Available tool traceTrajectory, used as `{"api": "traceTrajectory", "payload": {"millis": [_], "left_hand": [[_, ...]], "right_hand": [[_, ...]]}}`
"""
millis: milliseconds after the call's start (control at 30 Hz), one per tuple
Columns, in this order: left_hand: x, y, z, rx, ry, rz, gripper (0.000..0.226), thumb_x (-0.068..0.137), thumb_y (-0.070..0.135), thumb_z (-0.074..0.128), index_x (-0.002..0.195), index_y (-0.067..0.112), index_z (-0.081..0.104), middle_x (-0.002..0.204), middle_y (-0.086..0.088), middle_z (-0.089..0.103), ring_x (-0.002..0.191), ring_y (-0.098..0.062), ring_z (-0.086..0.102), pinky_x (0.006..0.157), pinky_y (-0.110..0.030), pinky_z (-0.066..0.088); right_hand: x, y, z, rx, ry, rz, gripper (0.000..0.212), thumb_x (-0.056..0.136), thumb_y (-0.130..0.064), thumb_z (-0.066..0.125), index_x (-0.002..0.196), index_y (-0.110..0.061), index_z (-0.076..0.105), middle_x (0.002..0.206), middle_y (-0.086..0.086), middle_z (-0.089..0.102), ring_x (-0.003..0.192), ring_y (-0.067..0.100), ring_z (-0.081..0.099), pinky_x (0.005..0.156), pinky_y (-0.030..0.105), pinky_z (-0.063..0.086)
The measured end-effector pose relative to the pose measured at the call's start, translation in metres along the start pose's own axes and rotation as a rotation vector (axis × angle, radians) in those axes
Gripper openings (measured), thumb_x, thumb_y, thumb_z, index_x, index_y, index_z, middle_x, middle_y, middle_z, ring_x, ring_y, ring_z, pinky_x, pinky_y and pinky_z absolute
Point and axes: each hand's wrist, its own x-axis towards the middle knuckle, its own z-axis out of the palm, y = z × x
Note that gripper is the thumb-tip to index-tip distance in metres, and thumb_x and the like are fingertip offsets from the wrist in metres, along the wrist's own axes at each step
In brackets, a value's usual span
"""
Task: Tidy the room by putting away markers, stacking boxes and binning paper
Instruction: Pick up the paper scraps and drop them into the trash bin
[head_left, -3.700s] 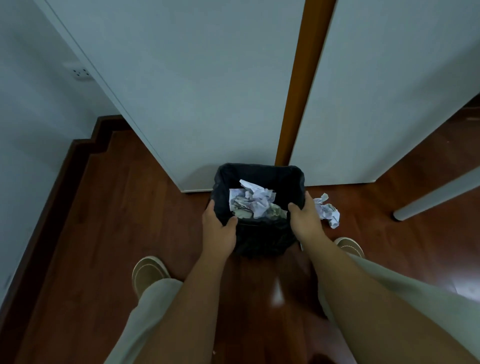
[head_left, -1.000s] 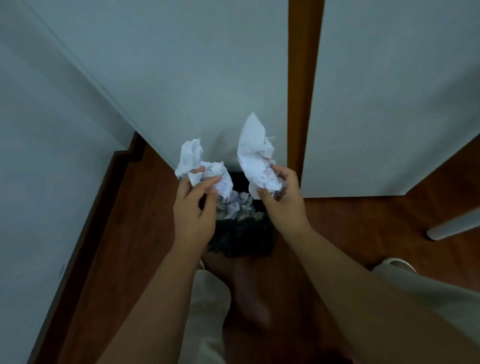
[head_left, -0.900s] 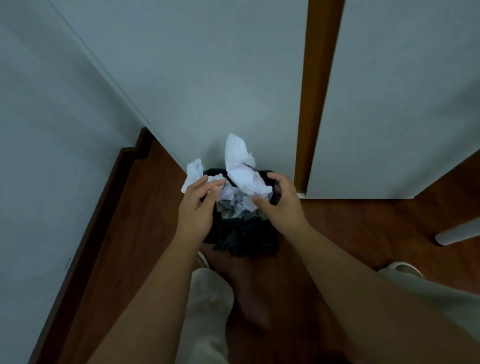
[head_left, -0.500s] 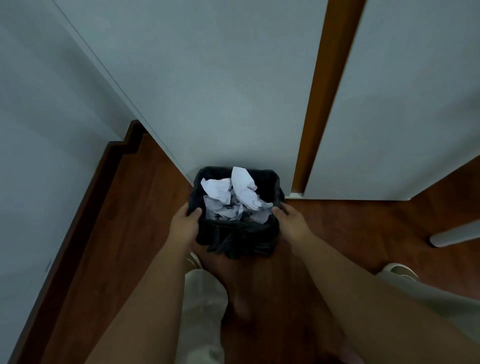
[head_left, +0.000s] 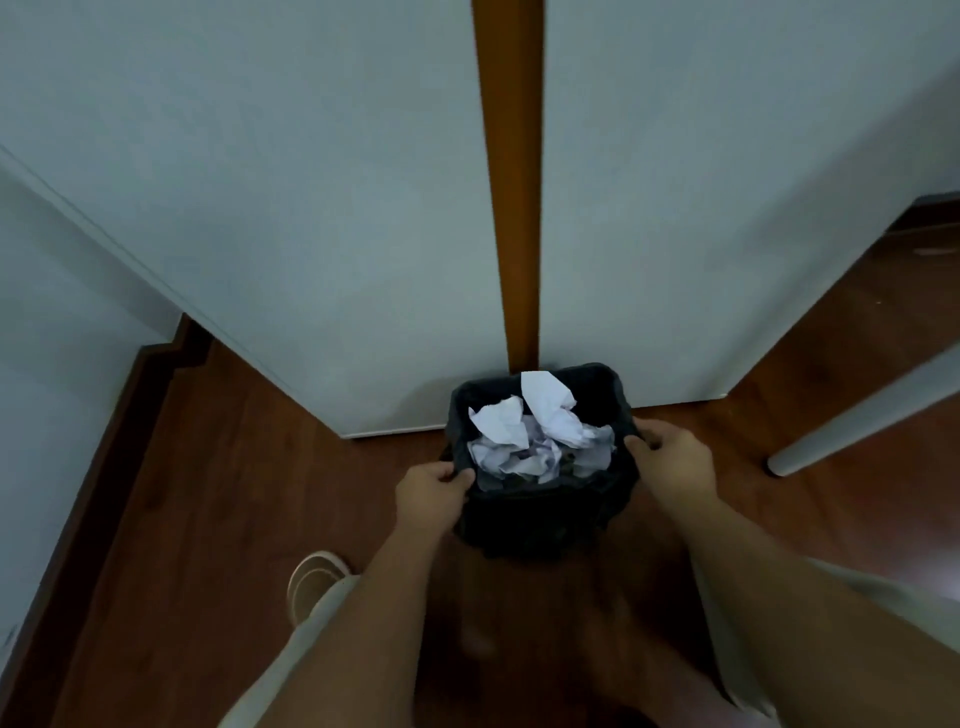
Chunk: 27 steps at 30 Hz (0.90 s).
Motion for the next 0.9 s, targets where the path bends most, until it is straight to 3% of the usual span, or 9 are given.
{"api": "traceTrajectory", "payload": {"millis": [100,200,300,400,533,700,800,900], "left_hand": [[-0.011,0.028,0.059,-0.175,-0.093,-0.027,0.033,0.09,0.023,0.07,0.116,0.004,0.07,0.086,-0.002,0.074,0.081,-0.021,0.071,0.084,-0.041,0.059],[-0.021,0.059,0.11,-0.311,-0.186,-0.059,0.041,0.093,0.017,0.065,0.131,0.002,0.058,0.099,-0.006,0.069,0.083,-0.018,0.068,0.079,-0.033,0.056],[-0.026,0.087,0.151,-0.327,-0.261,-0.078,0.05,0.094,0.015,0.063,0.141,0.005,0.047,0.114,-0.01,0.066,0.091,-0.018,0.068,0.081,-0.029,0.055],[-0.026,0.109,0.183,-0.304,-0.301,-0.054,0.053,0.096,0.013,0.061,0.144,0.005,0.042,0.122,-0.012,0.064,0.09,-0.018,0.069,0.078,-0.028,0.055],[-0.022,0.136,0.215,-0.325,-0.291,-0.04,0.055,0.097,0.009,0.057,0.148,0.004,0.036,0.133,-0.013,0.057,0.082,-0.018,0.07,0.072,-0.029,0.056],[-0.018,0.156,0.238,-0.307,-0.278,0.0,0.051,0.1,0.009,0.051,0.149,0.007,0.035,0.126,-0.008,0.055,0.088,-0.02,0.067,0.079,-0.029,0.053],[-0.02,0.158,0.247,-0.298,-0.347,-0.008,0.05,0.101,0.006,0.049,0.149,0.009,0.036,0.127,-0.007,0.055,0.097,-0.02,0.064,0.086,-0.029,0.05],[-0.021,0.167,0.252,-0.285,-0.416,-0.018,0.046,0.101,0.003,0.046,0.146,0.013,0.043,0.12,-0.005,0.057,0.1,-0.02,0.061,0.089,-0.029,0.049]], "right_hand": [[0.016,0.024,-0.047,0.062,0.118,0.083,0.024,0.093,-0.021,0.057,0.112,-0.022,0.071,0.104,0.007,0.073,0.093,0.028,0.065,0.079,0.033,0.052],[0.03,0.045,-0.087,0.123,0.214,0.157,0.03,0.091,-0.012,0.053,0.115,-0.017,0.071,0.11,0.009,0.071,0.096,0.029,0.065,0.075,0.028,0.047],[0.042,0.064,-0.124,0.211,0.274,0.259,0.035,0.091,-0.009,0.053,0.124,-0.011,0.064,0.117,0.013,0.068,0.103,0.034,0.063,0.084,0.034,0.049],[0.052,0.076,-0.15,0.252,0.286,0.244,0.042,0.091,-0.009,0.052,0.132,-0.01,0.057,0.122,0.014,0.064,0.11,0.034,0.06,0.089,0.033,0.046],[0.054,0.088,-0.167,0.316,0.291,0.184,0.041,0.09,-0.007,0.052,0.131,-0.009,0.056,0.102,0.007,0.061,0.104,0.03,0.06,0.082,0.029,0.043],[0.059,0.107,-0.169,0.406,0.325,0.241,0.051,0.089,-0.008,0.052,0.14,-0.015,0.048,0.111,0.011,0.059,0.079,0.021,0.058,0.08,0.039,0.056],[0.058,0.113,-0.17,0.42,0.357,0.266,0.048,0.089,-0.014,0.052,0.137,-0.019,0.05,0.13,0.013,0.052,0.093,0.026,0.062,0.084,0.041,0.056],[0.058,0.118,-0.169,0.445,0.341,0.307,0.049,0.091,-0.017,0.052,0.139,-0.02,0.048,0.135,0.012,0.051,0.098,0.025,0.061,0.081,0.033,0.052]]}}
